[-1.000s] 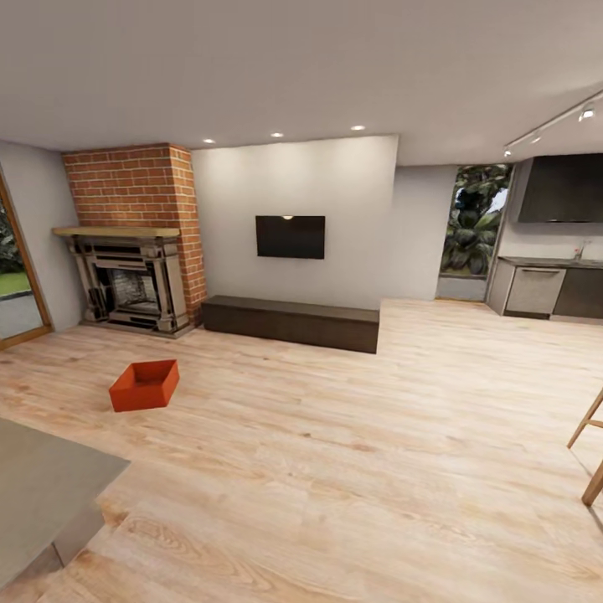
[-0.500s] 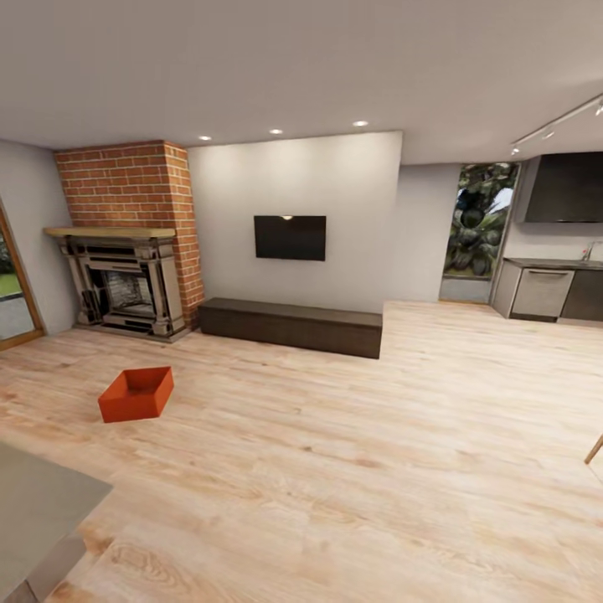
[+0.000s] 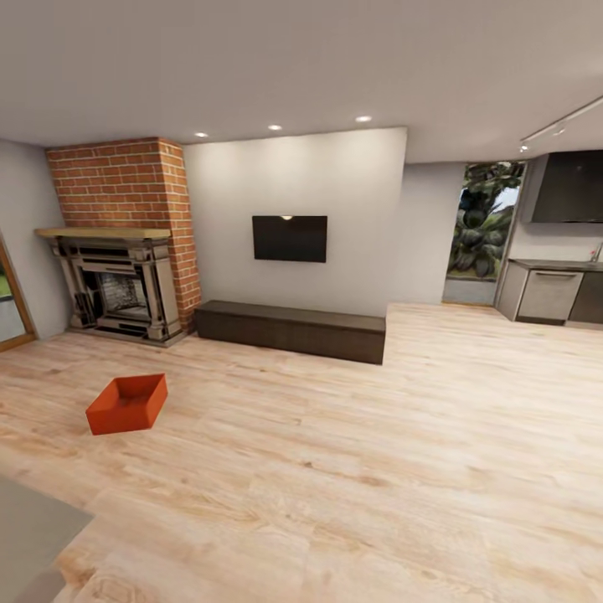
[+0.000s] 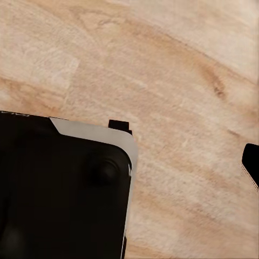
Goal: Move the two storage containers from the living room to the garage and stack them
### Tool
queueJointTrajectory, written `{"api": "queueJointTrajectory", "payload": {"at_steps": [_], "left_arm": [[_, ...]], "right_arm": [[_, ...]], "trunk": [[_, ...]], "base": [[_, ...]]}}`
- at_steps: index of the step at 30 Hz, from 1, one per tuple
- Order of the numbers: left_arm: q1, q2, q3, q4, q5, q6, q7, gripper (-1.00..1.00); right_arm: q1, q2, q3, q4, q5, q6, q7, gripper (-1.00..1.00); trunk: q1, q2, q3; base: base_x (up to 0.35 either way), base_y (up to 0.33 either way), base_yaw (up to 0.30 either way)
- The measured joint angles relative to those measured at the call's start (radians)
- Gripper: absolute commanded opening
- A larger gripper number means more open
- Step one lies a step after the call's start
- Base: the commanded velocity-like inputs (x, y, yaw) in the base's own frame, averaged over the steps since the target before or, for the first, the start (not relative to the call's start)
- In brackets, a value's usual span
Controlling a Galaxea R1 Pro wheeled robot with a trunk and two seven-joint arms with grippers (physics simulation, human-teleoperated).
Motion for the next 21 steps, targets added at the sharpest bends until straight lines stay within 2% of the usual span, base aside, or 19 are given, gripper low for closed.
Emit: {"api": "queueJointTrajectory", "payload": {"at_steps": [21], "left_arm": [[0.000, 0.000, -0.001, 0.000, 0.000, 0.002, 0.000, 1.00]], "right_arm": [[0.000, 0.000, -0.001, 0.000, 0.000, 0.000, 0.001, 1.00]], "trunk": [[0.000, 0.000, 0.000]], "base": [[0.323, 0.000, 0.009]]}}
